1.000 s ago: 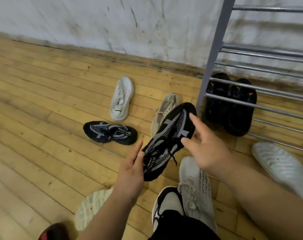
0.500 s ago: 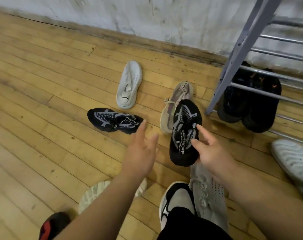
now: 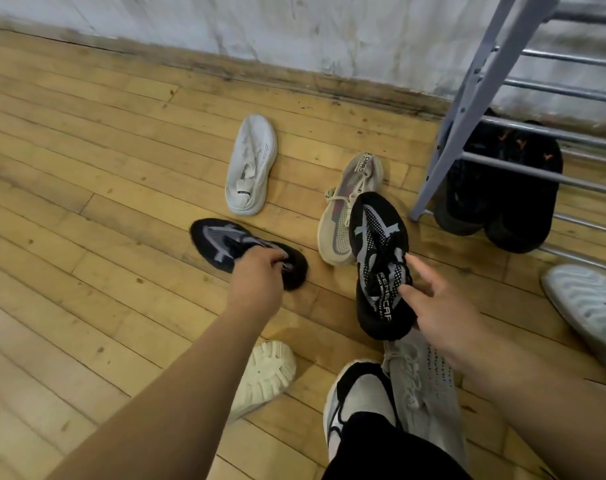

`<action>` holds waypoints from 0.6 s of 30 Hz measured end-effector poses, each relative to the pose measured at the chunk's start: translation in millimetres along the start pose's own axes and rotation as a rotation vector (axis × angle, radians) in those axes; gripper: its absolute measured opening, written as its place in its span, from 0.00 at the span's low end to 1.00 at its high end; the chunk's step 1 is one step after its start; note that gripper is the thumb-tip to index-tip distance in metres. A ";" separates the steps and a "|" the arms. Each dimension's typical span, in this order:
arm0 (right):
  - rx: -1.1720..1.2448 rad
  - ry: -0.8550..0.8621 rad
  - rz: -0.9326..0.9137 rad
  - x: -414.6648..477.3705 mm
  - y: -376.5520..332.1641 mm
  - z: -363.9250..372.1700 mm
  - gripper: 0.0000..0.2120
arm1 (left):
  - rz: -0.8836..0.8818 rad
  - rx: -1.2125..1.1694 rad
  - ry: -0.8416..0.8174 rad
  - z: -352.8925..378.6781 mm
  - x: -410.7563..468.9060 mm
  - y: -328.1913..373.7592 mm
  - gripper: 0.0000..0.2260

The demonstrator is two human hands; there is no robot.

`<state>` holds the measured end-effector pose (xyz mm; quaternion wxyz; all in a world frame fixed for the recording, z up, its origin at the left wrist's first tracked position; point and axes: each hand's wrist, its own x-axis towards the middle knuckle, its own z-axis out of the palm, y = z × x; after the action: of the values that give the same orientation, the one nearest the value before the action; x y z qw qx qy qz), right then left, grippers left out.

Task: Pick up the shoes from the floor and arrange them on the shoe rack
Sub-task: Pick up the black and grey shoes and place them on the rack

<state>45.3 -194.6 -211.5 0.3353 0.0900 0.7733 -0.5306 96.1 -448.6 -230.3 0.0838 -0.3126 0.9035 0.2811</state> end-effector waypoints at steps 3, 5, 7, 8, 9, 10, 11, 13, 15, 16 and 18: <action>-0.011 -0.003 -0.017 -4.2 7.2 -6.4 0.26 | 0.156 0.025 -0.233 11.9 -58.1 -1.2 0.16; -0.017 -0.023 -0.004 -7.9 13.2 -10.0 0.25 | 0.104 -0.093 -0.250 26.2 -90.3 -13.7 0.23; -0.042 -0.033 0.011 -11.2 18.8 -10.7 0.26 | -0.021 -0.223 -0.185 39.9 -104.2 -23.6 0.30; -0.057 -0.031 0.018 -12.6 21.0 -10.7 0.27 | -0.054 -0.237 -0.173 45.1 -105.1 -25.4 0.32; -0.071 -0.029 0.020 -13.9 21.7 -10.4 0.27 | -0.068 -0.232 -0.180 48.7 -103.2 -24.0 0.33; -0.080 -0.027 0.026 -14.1 22.6 -10.3 0.28 | -0.073 -0.217 -0.197 51.4 -99.2 -22.1 0.34; -0.084 -0.027 0.029 -14.1 23.1 -10.5 0.28 | -0.083 -0.196 -0.218 53.8 -93.8 -19.8 0.35; -0.094 -0.033 0.035 -13.6 23.5 -12.4 0.28 | -0.128 -0.124 -0.253 56.5 -80.3 -15.6 0.38; -0.099 -0.045 0.038 -13.3 24.5 -14.5 0.28 | -0.145 0.001 -0.273 58.1 -69.8 -12.8 0.40; -0.093 -0.055 0.043 -12.9 26.3 -15.2 0.29 | -0.140 0.052 -0.273 59.1 -67.7 -11.5 0.41; -0.072 -0.072 0.064 -13.1 30.6 -16.8 0.29 | -0.118 0.121 -0.238 61.4 -69.2 -9.1 0.41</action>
<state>63.3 -164.1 -223.1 0.3826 0.0836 0.7761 -0.4943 154.8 -384.3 -262.6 0.2254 -0.3240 0.8825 0.2557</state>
